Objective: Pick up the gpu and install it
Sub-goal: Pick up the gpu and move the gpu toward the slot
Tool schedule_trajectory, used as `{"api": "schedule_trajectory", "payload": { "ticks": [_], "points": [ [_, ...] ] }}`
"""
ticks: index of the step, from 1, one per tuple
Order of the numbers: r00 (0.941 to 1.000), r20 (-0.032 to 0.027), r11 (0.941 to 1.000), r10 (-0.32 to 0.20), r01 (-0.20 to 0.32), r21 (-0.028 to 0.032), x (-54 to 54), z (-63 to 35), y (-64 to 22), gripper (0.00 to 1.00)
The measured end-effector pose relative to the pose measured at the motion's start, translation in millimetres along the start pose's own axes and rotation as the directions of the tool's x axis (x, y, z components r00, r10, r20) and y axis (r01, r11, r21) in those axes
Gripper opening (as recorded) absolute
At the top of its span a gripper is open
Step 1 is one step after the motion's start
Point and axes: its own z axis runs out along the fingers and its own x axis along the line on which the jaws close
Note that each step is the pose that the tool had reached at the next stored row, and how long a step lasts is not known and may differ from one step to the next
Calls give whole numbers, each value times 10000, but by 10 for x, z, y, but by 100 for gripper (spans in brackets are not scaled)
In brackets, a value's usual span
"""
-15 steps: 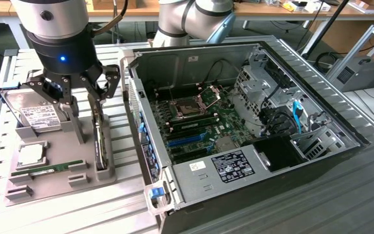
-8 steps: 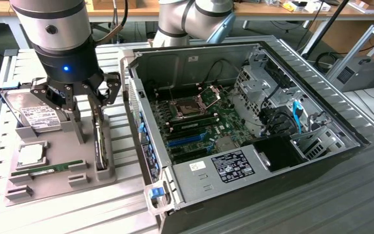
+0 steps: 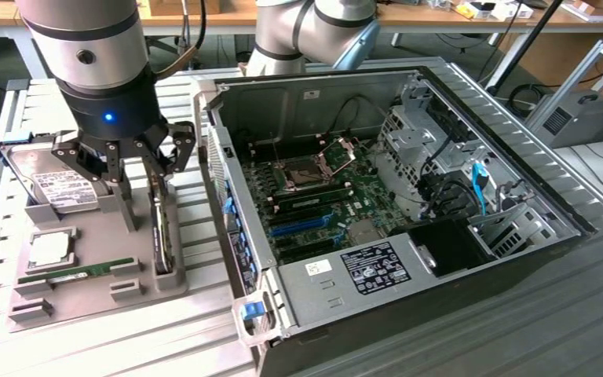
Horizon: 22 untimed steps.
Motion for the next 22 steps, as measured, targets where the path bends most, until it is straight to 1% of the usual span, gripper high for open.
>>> {"api": "schedule_trajectory", "payload": {
  "ticks": [7,11,13,15,22],
  "points": [
    [10000,3,10000,2,-2,-2,0,2,-2,48],
    [10000,2,10000,0,0,-2,-4,-1,-51,48],
    [10000,0,10000,1,-1,-1,-8,-4,-104,48],
    [10000,3,10000,1,-1,-3,-8,1,-109,48],
    [10000,6,10000,0,0,-2,-5,129,-116,48]
  ]
}}
